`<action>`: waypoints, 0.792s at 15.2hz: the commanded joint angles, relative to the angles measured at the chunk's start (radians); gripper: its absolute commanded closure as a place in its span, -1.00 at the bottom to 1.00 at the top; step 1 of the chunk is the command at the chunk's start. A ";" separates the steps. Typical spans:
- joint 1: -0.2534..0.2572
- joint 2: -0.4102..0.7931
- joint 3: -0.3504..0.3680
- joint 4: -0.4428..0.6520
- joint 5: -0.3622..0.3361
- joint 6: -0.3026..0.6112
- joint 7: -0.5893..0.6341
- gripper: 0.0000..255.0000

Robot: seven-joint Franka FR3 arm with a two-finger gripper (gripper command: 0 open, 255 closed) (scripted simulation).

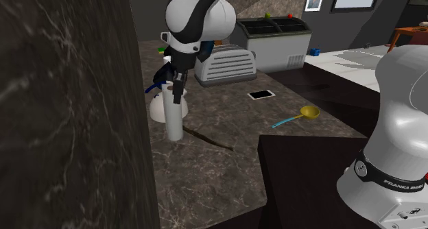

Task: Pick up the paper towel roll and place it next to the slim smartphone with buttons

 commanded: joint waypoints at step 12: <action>0.019 -0.113 -0.028 0.055 -0.116 -0.148 0.091 1.00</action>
